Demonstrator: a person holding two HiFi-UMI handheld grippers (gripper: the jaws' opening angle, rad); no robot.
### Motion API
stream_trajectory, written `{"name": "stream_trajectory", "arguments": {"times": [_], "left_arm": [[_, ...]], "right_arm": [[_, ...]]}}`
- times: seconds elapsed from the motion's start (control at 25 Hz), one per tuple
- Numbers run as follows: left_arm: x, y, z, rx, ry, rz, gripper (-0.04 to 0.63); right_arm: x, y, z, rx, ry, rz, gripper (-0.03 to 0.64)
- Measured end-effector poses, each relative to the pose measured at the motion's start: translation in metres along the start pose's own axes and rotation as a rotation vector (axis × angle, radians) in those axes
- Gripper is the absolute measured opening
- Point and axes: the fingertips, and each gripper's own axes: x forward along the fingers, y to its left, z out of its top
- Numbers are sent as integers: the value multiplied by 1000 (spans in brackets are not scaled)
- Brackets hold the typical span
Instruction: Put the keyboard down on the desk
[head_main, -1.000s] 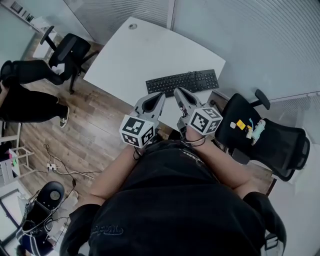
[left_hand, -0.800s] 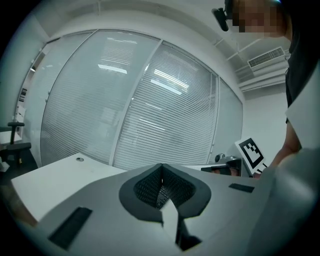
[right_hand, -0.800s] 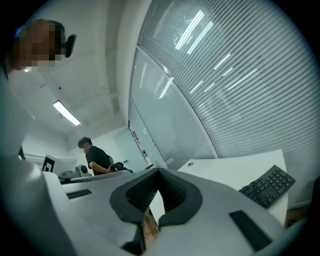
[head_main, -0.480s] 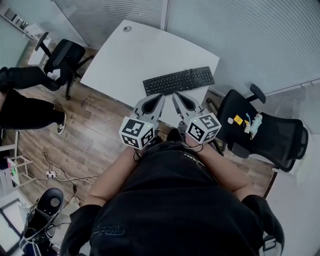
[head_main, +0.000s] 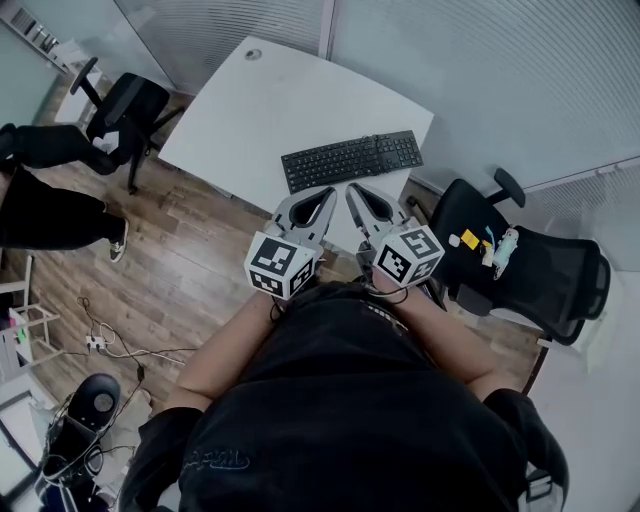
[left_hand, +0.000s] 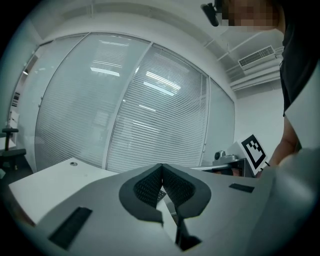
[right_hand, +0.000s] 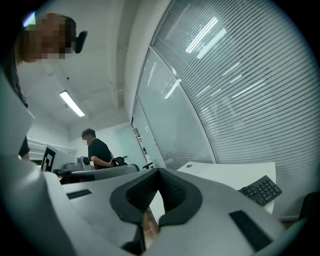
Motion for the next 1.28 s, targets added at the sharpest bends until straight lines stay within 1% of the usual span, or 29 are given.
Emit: {"name": "stream_trajectory", "arguments": {"times": [0.2,0.28,0.36,0.52,0.72,0.92,1.04,1.28], "left_arm": [[0,-12,3,11,-6,43,15],[3,-22,0,5,-4,60,15],[7,-36,-2,-1,-3,66,15],[20,-70,-12,-3,7,51,15],[33,-103,-20,-3,8,62,15],[41,-136,-29,-25,10,63,15],[40,-155,-33,-21,5,76,15],[35,-195,-55,-22,4,110,15]], "right_arm": [[-12,10,8,-88,-3,51,23],[-24,8,9,-103,2,69,23],[-36,3,10,-98,5,80,23],[-62,-11,8,-71,6,84,23],[-98,-24,8,-78,4,95,23],[-129,-33,5,-66,3,108,23],[-146,-32,2,-75,2,128,23],[-190,-36,-16,-72,13,151,23]]}}
